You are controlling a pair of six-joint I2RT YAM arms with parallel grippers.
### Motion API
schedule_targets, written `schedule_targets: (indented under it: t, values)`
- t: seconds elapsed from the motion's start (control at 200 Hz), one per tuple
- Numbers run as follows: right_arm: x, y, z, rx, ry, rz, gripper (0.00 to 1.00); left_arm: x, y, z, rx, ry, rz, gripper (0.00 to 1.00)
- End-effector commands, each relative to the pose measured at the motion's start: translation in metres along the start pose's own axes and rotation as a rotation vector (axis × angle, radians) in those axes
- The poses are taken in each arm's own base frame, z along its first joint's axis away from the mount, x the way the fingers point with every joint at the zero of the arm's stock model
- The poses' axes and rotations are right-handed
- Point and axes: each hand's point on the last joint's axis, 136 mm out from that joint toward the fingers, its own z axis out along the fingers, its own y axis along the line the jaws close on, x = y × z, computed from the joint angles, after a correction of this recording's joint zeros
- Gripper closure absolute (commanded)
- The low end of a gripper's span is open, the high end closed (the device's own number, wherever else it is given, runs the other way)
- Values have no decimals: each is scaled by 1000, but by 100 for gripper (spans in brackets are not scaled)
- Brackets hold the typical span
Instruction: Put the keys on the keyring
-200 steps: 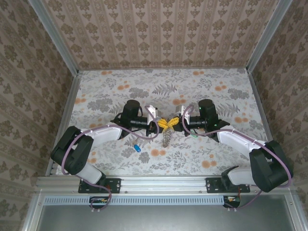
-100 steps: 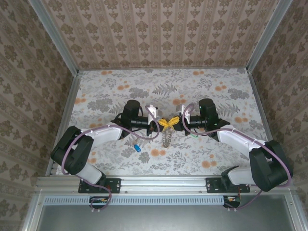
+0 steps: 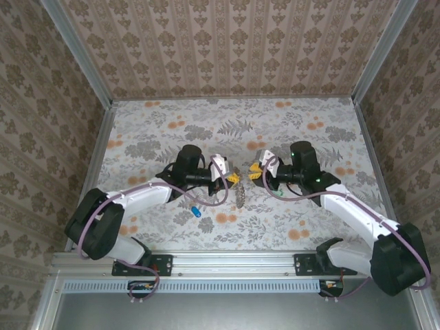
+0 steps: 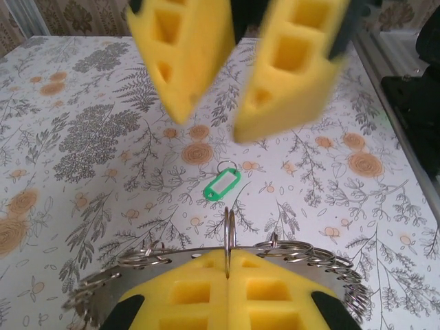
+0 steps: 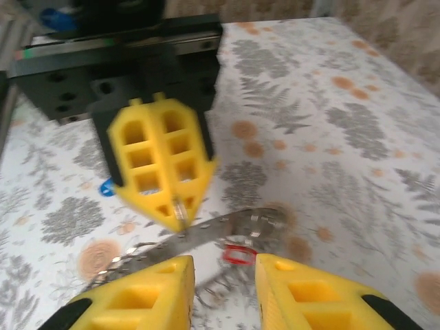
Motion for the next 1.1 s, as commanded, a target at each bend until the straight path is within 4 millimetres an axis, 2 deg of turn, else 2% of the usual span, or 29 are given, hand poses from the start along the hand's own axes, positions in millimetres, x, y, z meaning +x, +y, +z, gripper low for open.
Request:
schedule_targets:
  t: [0.0,0.09,0.145,0.265,0.435,0.475,0.535,0.735,0.9,0.985,1.095]
  values:
    - [12,-47,-16,256,46,251,73,-22,5,-6,-42,-17,101,100]
    - [34,-65,-27,351,142,481,75,-22,5,-6,-48,-16,102,100]
    - [51,-69,-33,395,225,601,76,-24,4,-6,-51,-15,103,100]
    - [84,-63,-38,415,389,838,77,-21,4,-5,-54,1,93,100]
    - [127,-54,-46,465,595,1058,74,-16,4,-5,-54,23,56,100]
    - [131,-51,-47,460,618,1080,74,-17,4,-5,-56,19,51,100]
    - [148,-49,-44,472,679,1132,72,-17,5,-5,-58,16,42,100]
    - [182,-43,-45,501,821,1170,68,-16,5,-5,-57,19,31,100]
    - [192,-37,-42,484,865,1166,67,-16,5,-5,-55,23,31,100]
    - [195,-35,-43,479,886,1162,72,-15,6,-4,-53,24,26,100]
    - [200,-37,-43,490,900,1149,72,-17,6,-3,-48,20,26,100]
